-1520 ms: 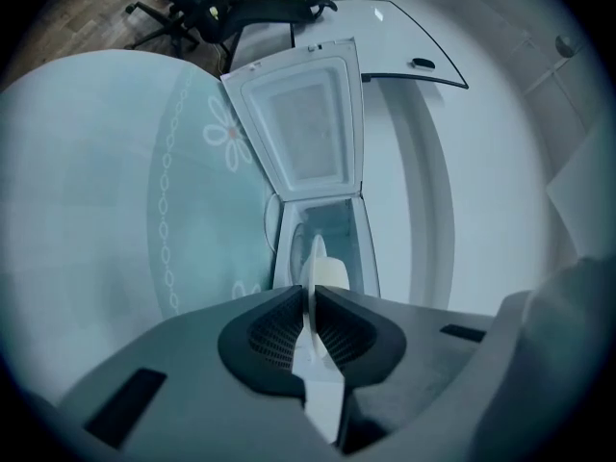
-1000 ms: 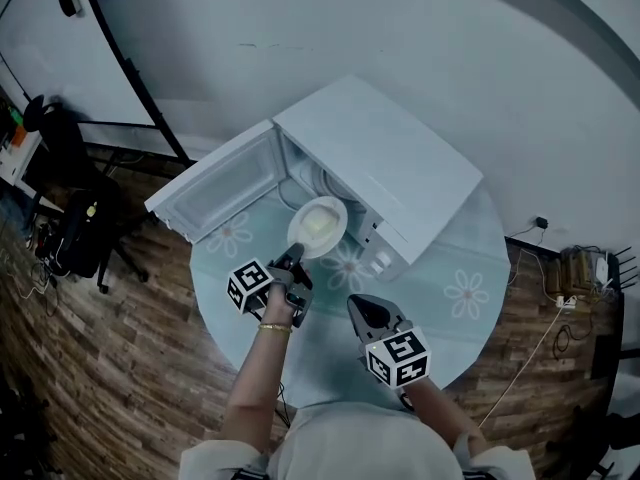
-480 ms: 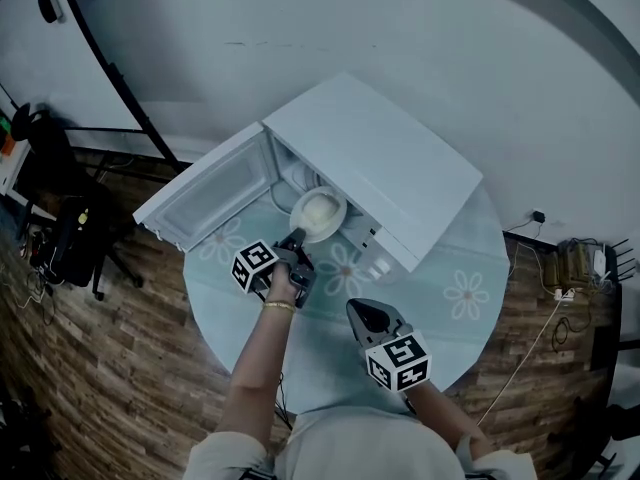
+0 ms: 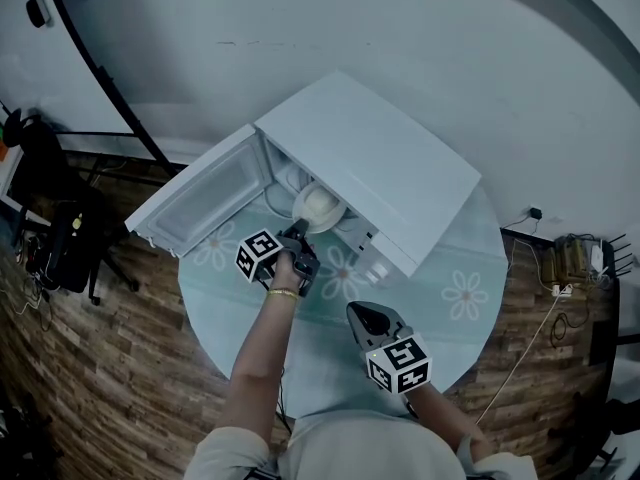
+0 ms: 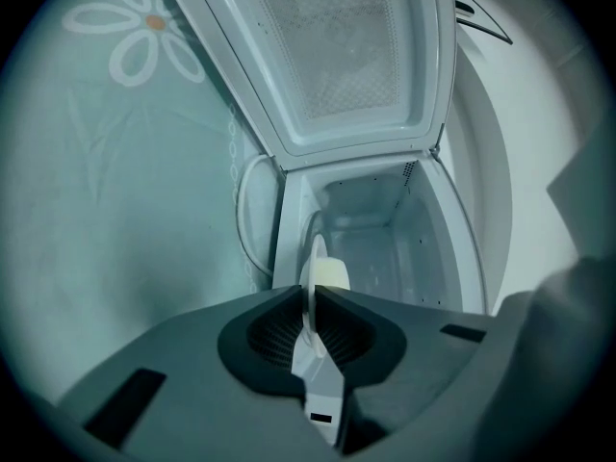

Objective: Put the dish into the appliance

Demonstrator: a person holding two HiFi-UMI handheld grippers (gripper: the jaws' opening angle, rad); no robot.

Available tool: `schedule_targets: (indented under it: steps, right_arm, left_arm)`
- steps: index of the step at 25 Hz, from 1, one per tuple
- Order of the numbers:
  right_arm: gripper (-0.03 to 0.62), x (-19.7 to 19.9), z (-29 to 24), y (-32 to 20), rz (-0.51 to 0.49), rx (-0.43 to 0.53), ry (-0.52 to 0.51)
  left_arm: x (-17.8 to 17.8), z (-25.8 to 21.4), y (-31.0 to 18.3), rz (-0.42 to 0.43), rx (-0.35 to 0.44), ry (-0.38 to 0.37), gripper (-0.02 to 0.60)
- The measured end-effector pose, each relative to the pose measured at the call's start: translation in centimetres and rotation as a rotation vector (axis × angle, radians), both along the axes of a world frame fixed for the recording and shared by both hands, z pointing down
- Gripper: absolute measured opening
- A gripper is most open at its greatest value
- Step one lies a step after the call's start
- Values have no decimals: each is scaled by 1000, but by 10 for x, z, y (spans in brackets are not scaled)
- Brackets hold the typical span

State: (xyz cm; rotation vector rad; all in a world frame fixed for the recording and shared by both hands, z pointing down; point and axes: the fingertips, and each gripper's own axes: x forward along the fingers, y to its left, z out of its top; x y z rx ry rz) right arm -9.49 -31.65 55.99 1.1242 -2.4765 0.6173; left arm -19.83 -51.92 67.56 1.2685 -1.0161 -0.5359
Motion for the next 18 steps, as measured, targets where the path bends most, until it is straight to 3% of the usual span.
schedule_targets:
  steps: [18]
  right_arm:
    - [6,3,11,-5,26,-26,2]
  left_arm:
    - [24,9,-45,55,1,-84,40]
